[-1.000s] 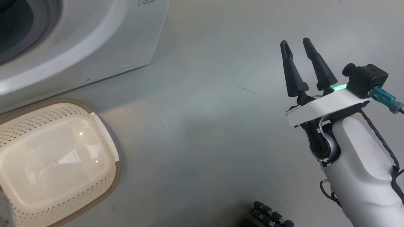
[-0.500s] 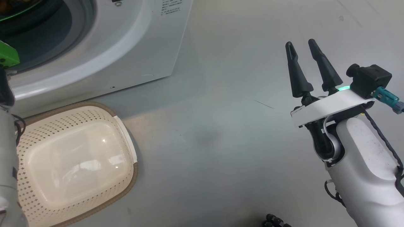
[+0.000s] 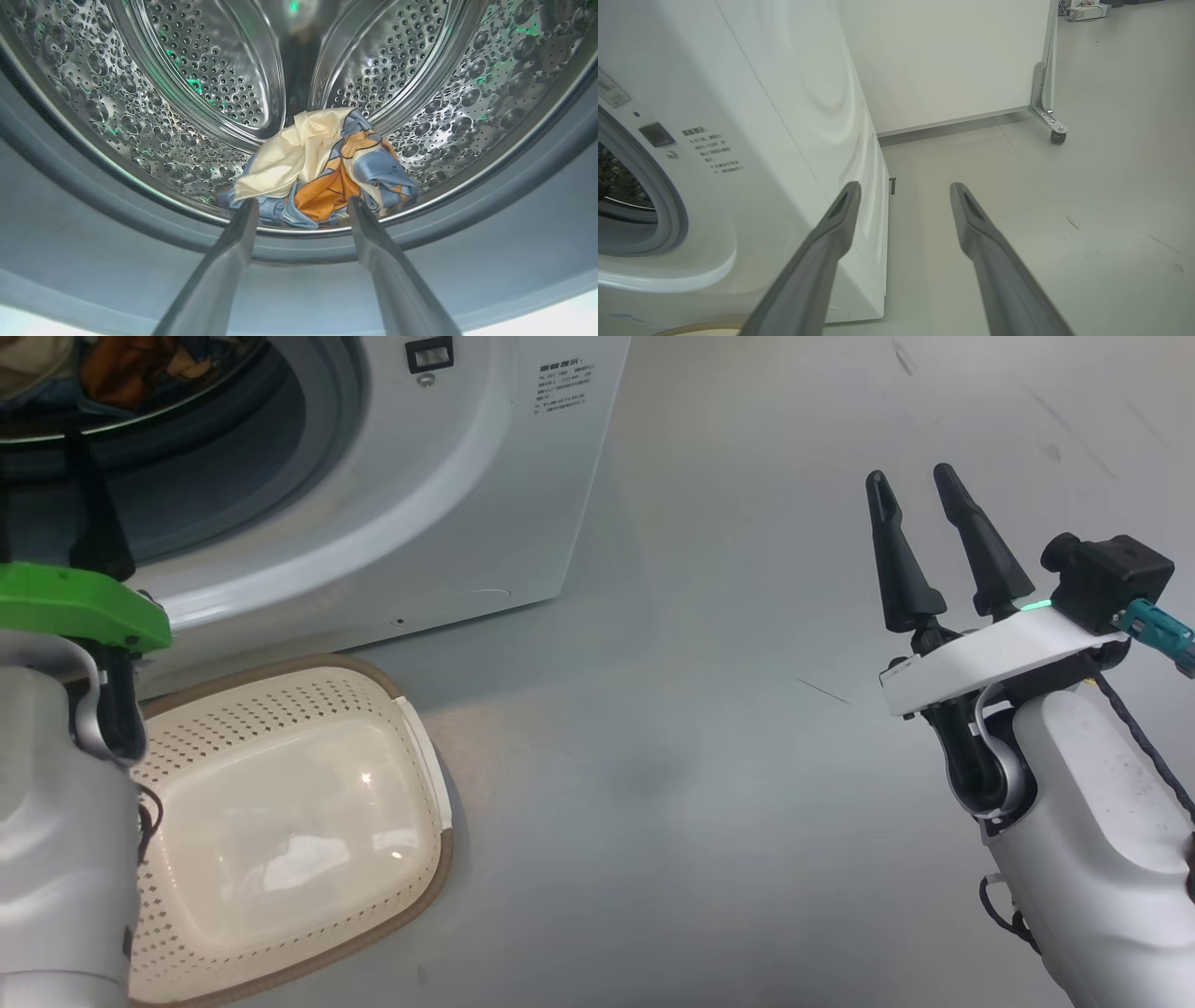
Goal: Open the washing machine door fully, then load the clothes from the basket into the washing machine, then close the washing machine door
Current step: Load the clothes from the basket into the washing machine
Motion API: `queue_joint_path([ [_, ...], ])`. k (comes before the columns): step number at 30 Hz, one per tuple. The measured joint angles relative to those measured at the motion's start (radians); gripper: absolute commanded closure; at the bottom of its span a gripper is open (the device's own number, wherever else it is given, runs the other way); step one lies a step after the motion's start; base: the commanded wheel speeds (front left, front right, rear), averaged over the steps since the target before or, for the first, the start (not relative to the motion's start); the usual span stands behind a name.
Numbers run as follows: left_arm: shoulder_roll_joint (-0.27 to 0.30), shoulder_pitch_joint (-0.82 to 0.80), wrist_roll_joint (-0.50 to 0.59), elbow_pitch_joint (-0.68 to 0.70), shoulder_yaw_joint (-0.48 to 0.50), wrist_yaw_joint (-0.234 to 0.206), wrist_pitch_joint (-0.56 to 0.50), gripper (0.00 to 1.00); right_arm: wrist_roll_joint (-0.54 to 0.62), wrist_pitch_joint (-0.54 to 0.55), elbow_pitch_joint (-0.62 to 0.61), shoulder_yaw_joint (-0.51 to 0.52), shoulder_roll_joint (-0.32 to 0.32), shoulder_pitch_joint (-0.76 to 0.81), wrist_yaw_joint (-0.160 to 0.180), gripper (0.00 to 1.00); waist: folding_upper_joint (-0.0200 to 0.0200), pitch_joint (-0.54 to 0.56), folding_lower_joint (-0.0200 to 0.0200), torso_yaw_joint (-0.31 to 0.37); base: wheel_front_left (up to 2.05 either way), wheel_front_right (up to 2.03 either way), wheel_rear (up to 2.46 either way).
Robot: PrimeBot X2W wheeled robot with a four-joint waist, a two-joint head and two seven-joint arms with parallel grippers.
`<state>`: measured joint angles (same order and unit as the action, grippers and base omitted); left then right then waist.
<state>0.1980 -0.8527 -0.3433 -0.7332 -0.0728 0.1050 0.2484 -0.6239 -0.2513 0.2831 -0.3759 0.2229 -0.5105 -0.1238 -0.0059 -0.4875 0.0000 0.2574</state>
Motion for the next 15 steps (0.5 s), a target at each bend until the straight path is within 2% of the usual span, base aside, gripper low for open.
queue_joint_path([
  [10,-0.016,0.12,-0.013,0.063,0.006,0.007,0.003,0.0,0.001,0.0,0.016,-0.005,0.013,0.022,0.0,0.0,0.0,0.065,0.0,-0.039,0.0,0.0,0.0],
  [15,-0.027,0.208,-0.027,0.141,0.037,0.007,0.003,0.0,0.001,0.0,0.028,-0.006,0.021,0.052,0.0,0.0,0.0,0.115,0.0,-0.063,0.0,0.0,0.0],
])
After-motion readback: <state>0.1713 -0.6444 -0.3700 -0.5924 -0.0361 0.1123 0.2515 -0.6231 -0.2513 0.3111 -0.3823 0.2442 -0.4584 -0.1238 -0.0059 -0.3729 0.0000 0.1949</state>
